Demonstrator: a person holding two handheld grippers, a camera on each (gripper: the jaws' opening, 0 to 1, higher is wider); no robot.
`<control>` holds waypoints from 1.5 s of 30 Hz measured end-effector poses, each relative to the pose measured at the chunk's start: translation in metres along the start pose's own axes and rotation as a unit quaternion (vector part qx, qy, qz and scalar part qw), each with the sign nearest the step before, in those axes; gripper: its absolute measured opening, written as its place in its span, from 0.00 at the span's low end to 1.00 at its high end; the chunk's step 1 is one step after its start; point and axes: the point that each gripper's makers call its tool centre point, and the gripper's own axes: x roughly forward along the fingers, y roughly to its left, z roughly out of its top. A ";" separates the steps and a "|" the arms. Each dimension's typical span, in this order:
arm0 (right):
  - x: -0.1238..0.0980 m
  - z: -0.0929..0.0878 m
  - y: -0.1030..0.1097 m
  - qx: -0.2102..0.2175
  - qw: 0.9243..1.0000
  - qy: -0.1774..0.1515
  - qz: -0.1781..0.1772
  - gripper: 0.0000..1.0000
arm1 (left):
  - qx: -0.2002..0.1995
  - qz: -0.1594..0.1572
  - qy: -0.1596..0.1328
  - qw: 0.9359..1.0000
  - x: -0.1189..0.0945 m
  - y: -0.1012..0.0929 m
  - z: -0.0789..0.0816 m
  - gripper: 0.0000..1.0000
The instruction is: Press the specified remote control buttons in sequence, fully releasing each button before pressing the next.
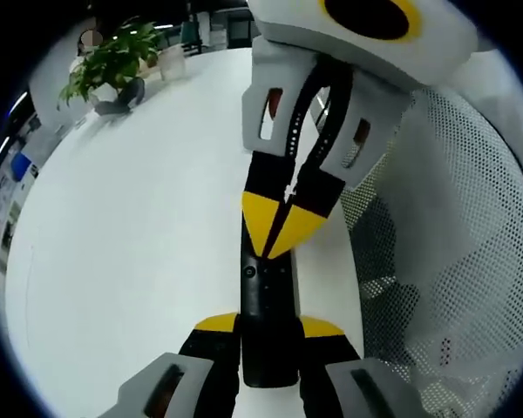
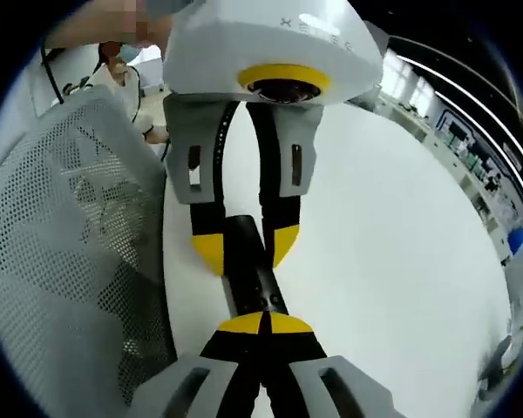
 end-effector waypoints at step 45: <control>0.007 0.005 0.015 -0.200 0.978 0.056 -0.026 0.00 | -0.014 0.005 -0.016 1.000 0.000 0.000 0.001 0.22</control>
